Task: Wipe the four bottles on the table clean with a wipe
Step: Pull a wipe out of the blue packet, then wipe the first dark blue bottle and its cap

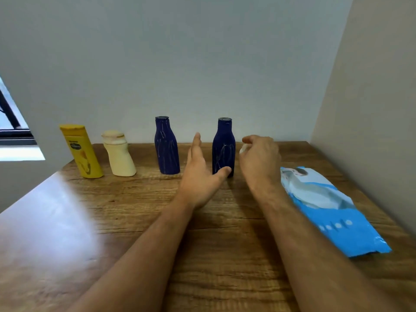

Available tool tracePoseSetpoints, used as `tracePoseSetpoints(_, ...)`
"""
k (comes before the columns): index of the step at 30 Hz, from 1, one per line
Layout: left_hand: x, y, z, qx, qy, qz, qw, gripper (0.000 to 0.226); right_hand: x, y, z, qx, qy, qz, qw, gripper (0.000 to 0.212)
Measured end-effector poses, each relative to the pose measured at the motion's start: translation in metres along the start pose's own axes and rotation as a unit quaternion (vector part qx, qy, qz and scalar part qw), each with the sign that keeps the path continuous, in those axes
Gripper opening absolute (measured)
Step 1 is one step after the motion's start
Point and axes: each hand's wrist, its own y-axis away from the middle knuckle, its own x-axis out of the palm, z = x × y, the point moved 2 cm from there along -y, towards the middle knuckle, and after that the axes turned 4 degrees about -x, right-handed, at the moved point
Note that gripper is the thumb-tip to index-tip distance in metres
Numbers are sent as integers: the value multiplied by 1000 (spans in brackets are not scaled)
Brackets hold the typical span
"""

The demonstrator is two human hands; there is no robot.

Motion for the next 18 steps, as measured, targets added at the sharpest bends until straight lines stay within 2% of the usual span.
tracePoseSetpoints(3, -3, -4, 8, -21, 110, 84, 990, 102, 7, -2, -6, -20, 16, 21, 999, 35)
tracePoseSetpoints(7, 2, -6, 3, -26, 187, 112, 976, 79, 9, 3, -5, -49, 39, 65, 996, 36)
tracePoseSetpoints(11, 2, -9, 6, 10, 151, 95, 984, 70, 10, 8, 0, -68, 47, 74, 994, 33)
tracePoseSetpoints(14, 0, -9, 3, 30, 169, 83, 982, 51, 11, 12, 3, -74, 53, 81, 992, 31)
tracePoseSetpoints(18, -1, -5, -2, 33, 169, 90, 981, 48, 6, 14, 5, -82, 44, 81, 992, 32)
